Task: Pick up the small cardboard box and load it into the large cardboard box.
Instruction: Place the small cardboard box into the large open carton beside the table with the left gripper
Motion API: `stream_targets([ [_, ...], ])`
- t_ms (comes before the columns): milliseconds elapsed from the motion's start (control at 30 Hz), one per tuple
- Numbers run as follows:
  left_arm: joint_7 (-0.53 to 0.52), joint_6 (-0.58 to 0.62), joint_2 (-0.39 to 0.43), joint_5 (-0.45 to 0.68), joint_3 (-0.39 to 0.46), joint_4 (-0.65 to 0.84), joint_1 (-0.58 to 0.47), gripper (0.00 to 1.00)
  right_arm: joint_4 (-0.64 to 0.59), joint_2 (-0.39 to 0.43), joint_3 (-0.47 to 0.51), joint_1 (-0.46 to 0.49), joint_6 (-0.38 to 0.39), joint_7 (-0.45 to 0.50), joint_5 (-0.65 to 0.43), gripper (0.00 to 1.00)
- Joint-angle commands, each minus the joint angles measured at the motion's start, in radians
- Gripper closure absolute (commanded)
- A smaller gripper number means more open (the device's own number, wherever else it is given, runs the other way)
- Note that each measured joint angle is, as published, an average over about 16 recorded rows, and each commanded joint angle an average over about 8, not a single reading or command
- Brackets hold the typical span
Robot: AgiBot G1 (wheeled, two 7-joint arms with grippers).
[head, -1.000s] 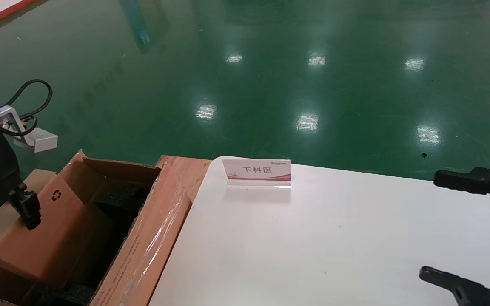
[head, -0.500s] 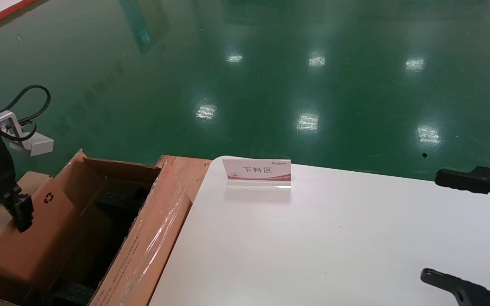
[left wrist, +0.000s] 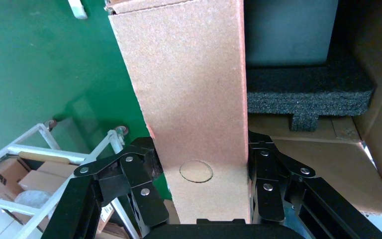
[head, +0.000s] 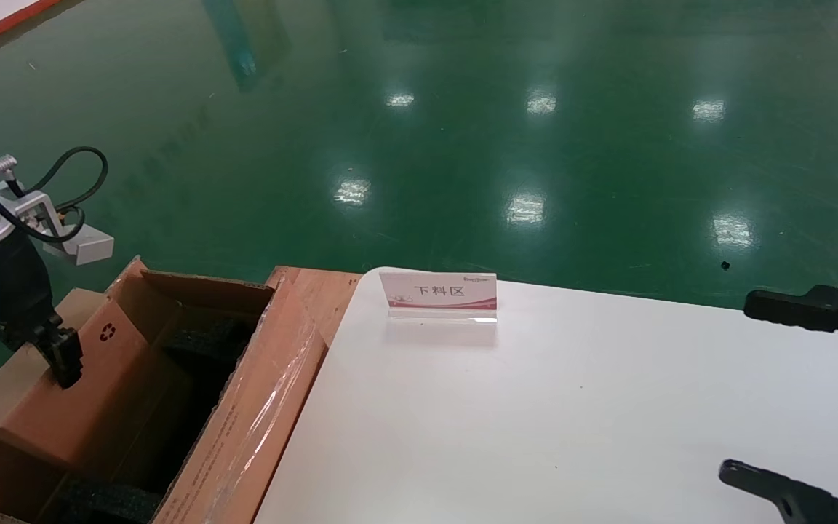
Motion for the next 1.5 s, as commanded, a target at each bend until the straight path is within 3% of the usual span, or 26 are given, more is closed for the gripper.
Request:
stream_targets([
  [33,0.004,-0.001,0.000,-0.002,-0.002,0.006,0.010,1.00,0.000,0.000,0.000,0.000,0.000,0.000,0.000,0.00],
  [1500,0.069,-0.111,0.002,-0.021,-0.024,0.163,0.201,1.00,0.000,0.001,-0.003,0.001,0.001,-0.001,0.002,0.00],
])
